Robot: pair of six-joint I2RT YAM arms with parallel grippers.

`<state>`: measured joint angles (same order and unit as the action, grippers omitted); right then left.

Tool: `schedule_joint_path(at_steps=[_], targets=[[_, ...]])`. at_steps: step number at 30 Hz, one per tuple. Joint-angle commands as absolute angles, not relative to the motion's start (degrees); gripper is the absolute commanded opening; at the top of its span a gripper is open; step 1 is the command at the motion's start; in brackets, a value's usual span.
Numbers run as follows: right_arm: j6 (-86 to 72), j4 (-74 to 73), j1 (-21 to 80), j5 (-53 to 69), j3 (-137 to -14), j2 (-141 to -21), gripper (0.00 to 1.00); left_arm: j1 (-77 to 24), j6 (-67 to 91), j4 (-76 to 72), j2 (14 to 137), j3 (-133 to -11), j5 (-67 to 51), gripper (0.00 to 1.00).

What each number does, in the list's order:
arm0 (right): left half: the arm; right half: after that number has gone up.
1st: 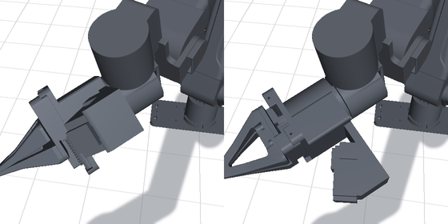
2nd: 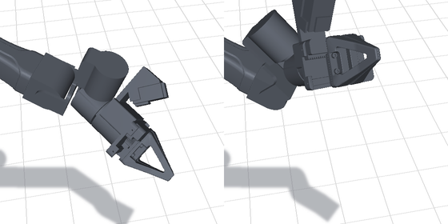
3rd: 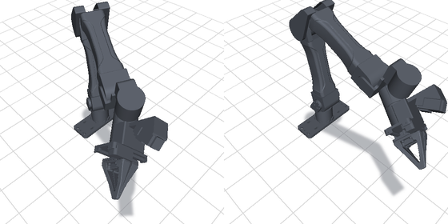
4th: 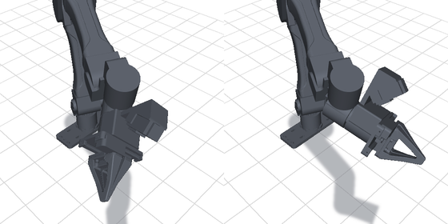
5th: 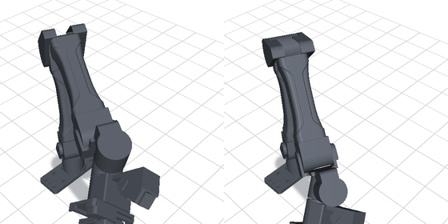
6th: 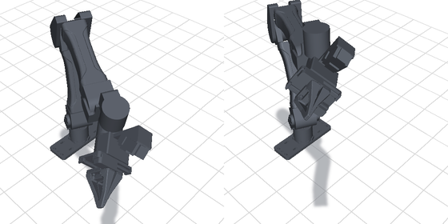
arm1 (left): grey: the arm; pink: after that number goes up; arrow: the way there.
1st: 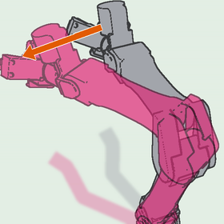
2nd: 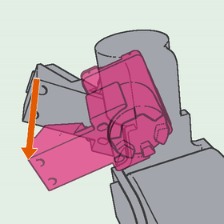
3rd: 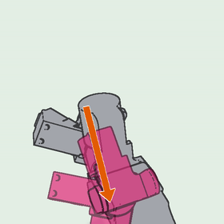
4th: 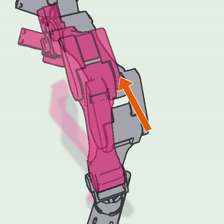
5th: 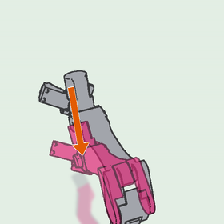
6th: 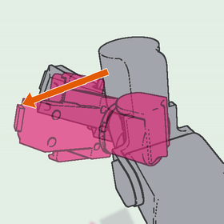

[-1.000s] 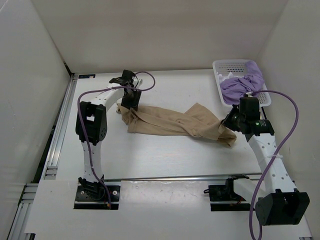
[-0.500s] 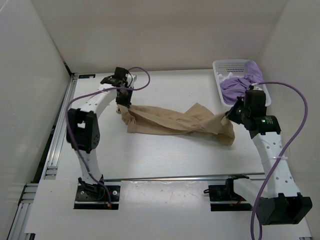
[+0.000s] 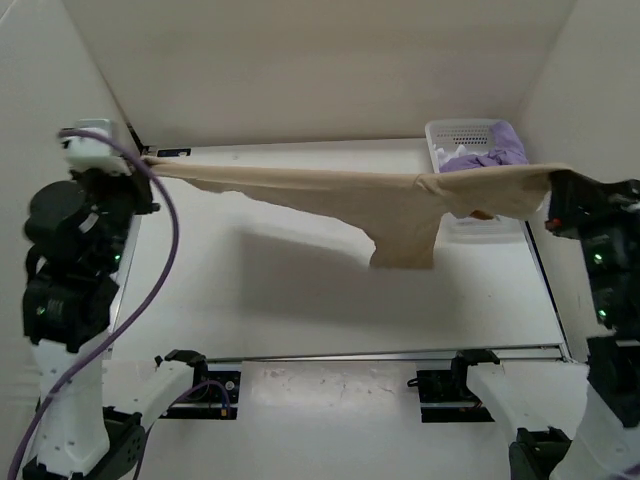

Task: Fold and stack the t-shirts
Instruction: Flatten out the tshirt

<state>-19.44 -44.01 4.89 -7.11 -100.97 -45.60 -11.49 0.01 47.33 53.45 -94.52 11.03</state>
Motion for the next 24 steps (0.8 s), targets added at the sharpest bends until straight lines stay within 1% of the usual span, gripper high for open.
schedule_joint_path(at_steps=[1, 3, 5, 8, 12, 13, 15, 16, 18, 19, 24], targets=[[-16.61, -42.8, 4.66, -7.73, -109.76, -46.41, 0.0, -10.46, 0.0, 50.18, 55.11, -102.52, 19.15, 0.13], [-17.31, -42.8, 4.66, -8.26, -114.49, -48.25, 0.0, -10.46, 0.0, 50.79, 55.63, -107.2, 20.91, 0.13], [-18.71, -42.8, 4.66, -8.26, -116.36, -50.26, 0.0, -10.46, 0.0, 51.68, 57.65, -112.03, 21.97, 0.13], [-20.65, -42.8, 4.66, -4.68, -117.07, -54.47, 0.0, -10.46, 0.0, 52.38, 58.45, -112.94, 21.97, 0.13], [-23.46, -41.67, 4.66, -0.01, -116.37, -62.3, 0.0, -10.46, 0.0, 54.22, 63.35, -109.35, 20.22, 0.13], [-23.99, -41.05, 4.66, 0.61, -115.85, -66.06, 0.0, -10.46, 0.0, 54.75, 64.41, -108.03, 19.69, 0.13], [-24.6, -40.0, 4.66, 2.19, -114.09, -69.77, 0.0, -10.46, 0.0, 54.76, 67.83, -103.57, 19.07, 0.13], [-25.39, -38.16, 4.66, 3.5, -111.91, -73.35, 0.0, -10.46, 0.0, 52.75, 68.9, -101.97, 17.68, 0.13], [-27.06, -36.22, 4.66, 8.42, -109.35, -76.8, 0.0, -9.93, 0.0, 50.64, 71.18, -97.76, 16.09, 0.13], [-27.59, -35.51, 4.66, 10.0, -108.38, -80.56, 0.0, -9.15, 0.0, 49.67, 74.06, -96.69, 14.95, 0.13], [-28.12, -33.4, 5.19, 12.91, -103.97, -93.3, 0.0, -3.97, 0.0, 43.77, 84.0, -91.76, 9.41, 0.13]])
